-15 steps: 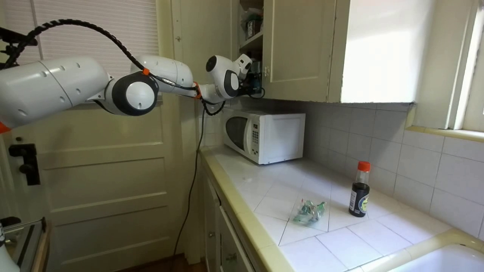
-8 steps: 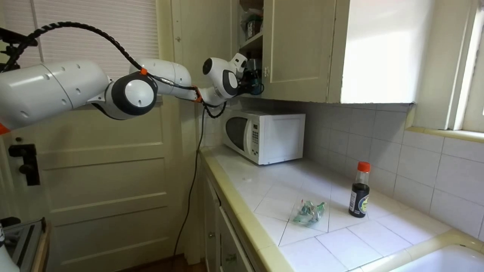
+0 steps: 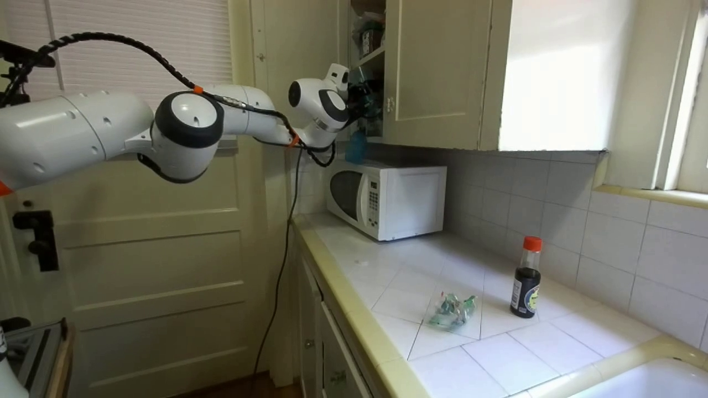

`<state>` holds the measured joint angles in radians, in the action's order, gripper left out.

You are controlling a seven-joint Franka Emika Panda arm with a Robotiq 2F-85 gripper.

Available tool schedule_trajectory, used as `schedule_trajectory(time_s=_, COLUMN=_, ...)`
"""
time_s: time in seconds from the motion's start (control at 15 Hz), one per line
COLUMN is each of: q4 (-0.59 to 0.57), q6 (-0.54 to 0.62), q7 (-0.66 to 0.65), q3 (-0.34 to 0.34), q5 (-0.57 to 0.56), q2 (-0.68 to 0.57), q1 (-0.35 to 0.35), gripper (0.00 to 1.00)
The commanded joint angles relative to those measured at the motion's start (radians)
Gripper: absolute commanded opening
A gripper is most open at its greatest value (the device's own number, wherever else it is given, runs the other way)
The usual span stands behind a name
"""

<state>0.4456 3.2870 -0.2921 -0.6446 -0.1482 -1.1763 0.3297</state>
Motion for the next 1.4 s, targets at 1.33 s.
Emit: schedule_trajectory(time_s=1.33, q4=0.026, q6=0.024, q7=-0.338, q3=-0.423, q5=0.304, q2=-0.092, q1=0.063, gripper=0.55)
